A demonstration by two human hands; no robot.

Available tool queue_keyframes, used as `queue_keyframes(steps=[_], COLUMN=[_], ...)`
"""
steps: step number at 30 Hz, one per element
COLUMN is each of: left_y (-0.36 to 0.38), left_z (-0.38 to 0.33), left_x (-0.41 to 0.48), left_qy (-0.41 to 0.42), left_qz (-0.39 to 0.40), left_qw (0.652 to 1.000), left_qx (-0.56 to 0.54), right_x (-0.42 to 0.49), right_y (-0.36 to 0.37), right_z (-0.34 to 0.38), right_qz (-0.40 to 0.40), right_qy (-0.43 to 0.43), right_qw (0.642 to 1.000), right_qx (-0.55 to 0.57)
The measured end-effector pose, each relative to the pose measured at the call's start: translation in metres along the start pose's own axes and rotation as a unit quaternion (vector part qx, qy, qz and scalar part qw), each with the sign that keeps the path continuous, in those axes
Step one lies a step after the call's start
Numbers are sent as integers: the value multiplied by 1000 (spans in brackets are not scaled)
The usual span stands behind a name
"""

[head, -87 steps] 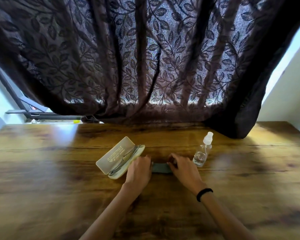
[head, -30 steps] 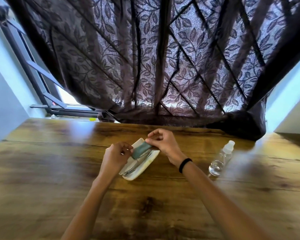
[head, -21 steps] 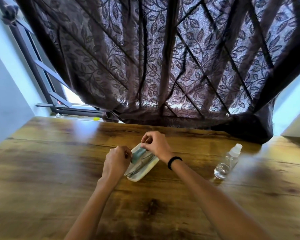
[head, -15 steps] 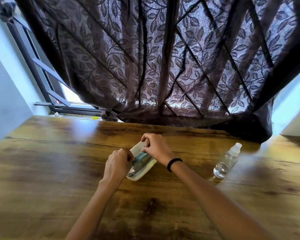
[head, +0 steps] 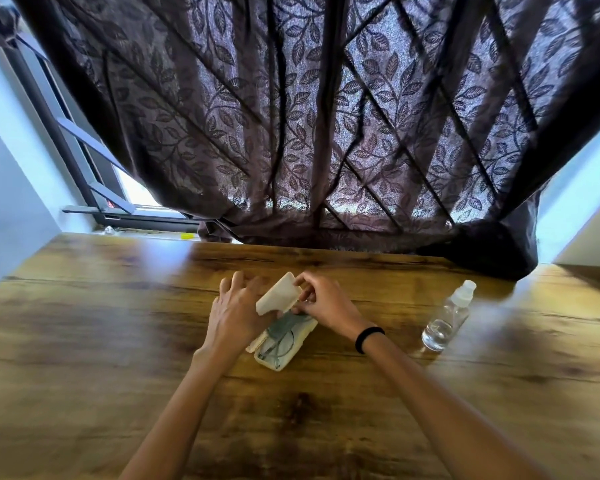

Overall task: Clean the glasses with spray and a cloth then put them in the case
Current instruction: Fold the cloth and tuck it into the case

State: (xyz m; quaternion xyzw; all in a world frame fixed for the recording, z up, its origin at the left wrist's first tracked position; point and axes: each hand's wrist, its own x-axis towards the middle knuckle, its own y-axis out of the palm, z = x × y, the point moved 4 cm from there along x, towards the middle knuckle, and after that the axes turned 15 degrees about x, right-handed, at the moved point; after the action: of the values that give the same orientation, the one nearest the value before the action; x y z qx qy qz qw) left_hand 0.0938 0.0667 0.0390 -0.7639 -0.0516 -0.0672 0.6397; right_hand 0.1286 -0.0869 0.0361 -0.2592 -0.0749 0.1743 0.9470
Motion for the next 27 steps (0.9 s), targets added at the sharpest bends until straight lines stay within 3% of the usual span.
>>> queue_keyframes(steps=[6, 10, 15, 20, 24, 27], left_y=[13, 16, 15, 20, 22, 22], left_z=[0, -5, -5, 0, -4, -8], left_x=[8, 3, -3, -8, -10, -11], left_qy=[-45, -110, -128, -154, -149, -140], left_qz=[163, 213, 253, 296, 295, 288], left_qw=[966, 925, 879, 828, 825, 826], left_qx=[-193, -295, -383, -450, -458, -464], right_x=[-4, -11, -29, -36, -38, -37], right_y=[-6, -15, -25, -18, -12, -12], right_z=[-8, -12, -34, -48, -44, -48], right_qz=[-10, -61, -135, -67, -13, -36], right_qy=[4, 5, 46, 125, 112, 111], right_qw=[999, 993, 981, 976, 985, 984], right_qx=[46, 103, 131, 168, 128, 136])
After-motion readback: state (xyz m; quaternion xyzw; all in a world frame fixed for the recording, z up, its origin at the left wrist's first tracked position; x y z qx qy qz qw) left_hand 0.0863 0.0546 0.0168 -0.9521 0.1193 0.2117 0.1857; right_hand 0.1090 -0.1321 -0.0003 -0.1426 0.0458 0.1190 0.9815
